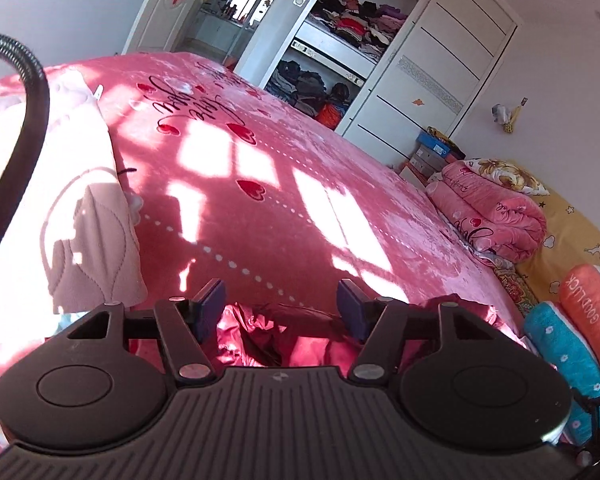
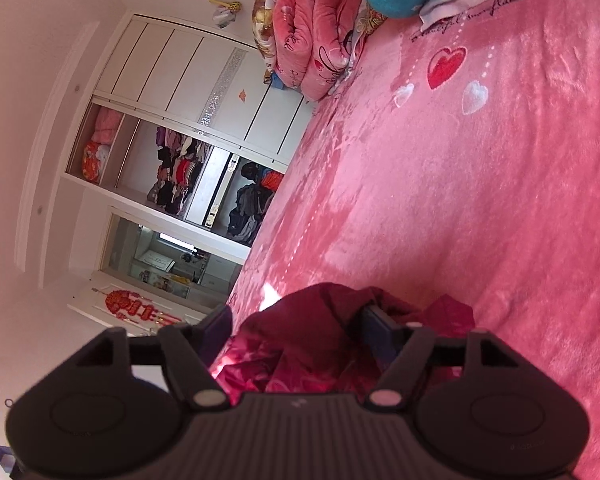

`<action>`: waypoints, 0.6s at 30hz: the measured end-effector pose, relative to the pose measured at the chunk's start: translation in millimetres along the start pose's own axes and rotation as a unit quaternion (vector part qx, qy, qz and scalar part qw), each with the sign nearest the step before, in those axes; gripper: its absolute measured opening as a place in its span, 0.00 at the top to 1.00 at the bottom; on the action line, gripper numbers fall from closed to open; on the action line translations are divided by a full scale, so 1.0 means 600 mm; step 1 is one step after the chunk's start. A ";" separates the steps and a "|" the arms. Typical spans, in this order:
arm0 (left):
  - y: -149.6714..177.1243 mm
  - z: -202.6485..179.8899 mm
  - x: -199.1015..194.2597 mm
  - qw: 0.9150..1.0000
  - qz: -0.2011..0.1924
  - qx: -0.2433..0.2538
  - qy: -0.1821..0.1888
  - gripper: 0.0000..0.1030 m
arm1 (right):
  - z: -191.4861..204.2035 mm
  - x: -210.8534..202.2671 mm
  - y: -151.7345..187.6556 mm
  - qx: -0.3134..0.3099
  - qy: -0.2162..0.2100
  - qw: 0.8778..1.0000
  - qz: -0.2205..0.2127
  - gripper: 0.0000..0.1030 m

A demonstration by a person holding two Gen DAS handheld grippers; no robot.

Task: Fold large clothes
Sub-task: 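Lay the hem over the jacket body and open both grippers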

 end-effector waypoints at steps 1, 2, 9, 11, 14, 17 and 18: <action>-0.004 0.000 -0.009 1.000 -0.009 0.012 -0.003 0.25 | 0.005 -0.003 -0.004 -0.013 0.003 1.000 -0.004 0.17; -0.008 -0.001 -0.022 0.999 -0.019 0.028 -0.008 0.25 | 0.013 -0.006 -0.009 -0.030 0.005 1.000 -0.007 0.17; 0.014 -0.063 -0.099 0.982 -0.074 0.175 -0.005 0.25 | 0.090 -0.021 0.007 -0.161 0.008 0.987 0.003 0.17; 0.035 -0.089 -0.106 0.974 -0.076 0.211 0.013 0.25 | 0.122 -0.011 0.036 -0.222 0.008 0.974 0.035 0.16; 0.074 -0.132 -0.106 0.963 -0.071 0.258 0.042 0.25 | 0.166 0.019 0.103 -0.326 -0.004 0.939 0.109 0.14; 0.110 -0.165 -0.091 0.957 -0.050 0.277 0.072 0.26 | 0.178 0.048 0.157 -0.363 -0.023 0.918 0.159 0.14; 0.121 -0.175 -0.086 0.955 -0.044 0.283 0.080 0.27 | 0.174 0.058 0.171 -0.358 -0.032 0.917 0.172 0.14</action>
Point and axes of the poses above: each gripper's, at about its wrist camera, not at the fingertips, and x roughly the way its jaws point, z to its left, y to its underside, the point moved 6 cm from there along x, roughly the way its jaws point, and after that the axes turned 12 degrees about -y, right-handed, at the moved point
